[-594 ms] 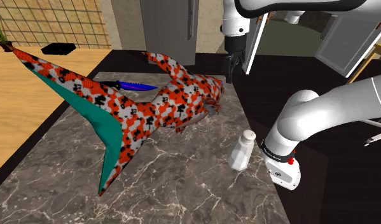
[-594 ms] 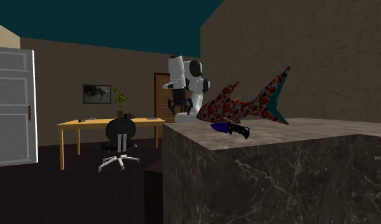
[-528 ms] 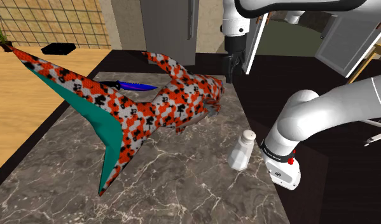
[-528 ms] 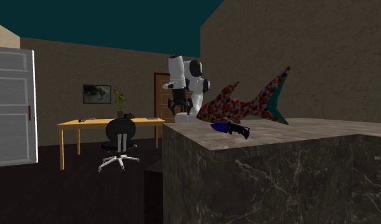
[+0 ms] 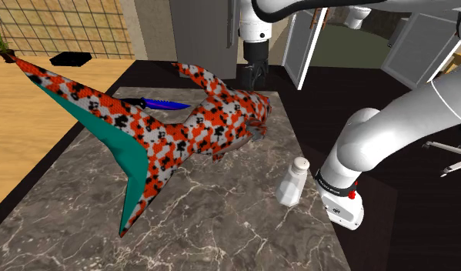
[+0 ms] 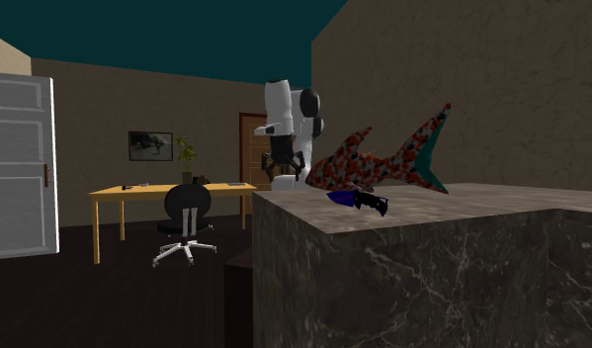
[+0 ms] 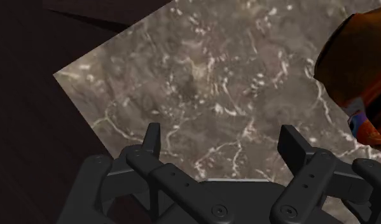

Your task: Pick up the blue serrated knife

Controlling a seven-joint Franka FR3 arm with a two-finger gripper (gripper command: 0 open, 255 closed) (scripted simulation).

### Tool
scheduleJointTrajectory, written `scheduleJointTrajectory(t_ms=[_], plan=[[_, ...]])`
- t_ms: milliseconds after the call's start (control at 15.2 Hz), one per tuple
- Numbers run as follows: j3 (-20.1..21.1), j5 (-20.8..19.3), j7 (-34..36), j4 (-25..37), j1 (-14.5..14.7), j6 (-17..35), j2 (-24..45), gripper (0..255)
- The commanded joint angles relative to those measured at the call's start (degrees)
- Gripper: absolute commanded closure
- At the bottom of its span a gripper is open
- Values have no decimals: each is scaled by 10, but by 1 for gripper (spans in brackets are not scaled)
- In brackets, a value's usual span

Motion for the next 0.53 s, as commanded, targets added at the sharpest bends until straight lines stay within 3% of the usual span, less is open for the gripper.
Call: scheduleJointTrajectory(t_ms=[0, 462], plan=[[9, 2, -5, 28, 7, 22, 40, 0], [42, -3, -18, 141, 29, 66, 165, 0]])
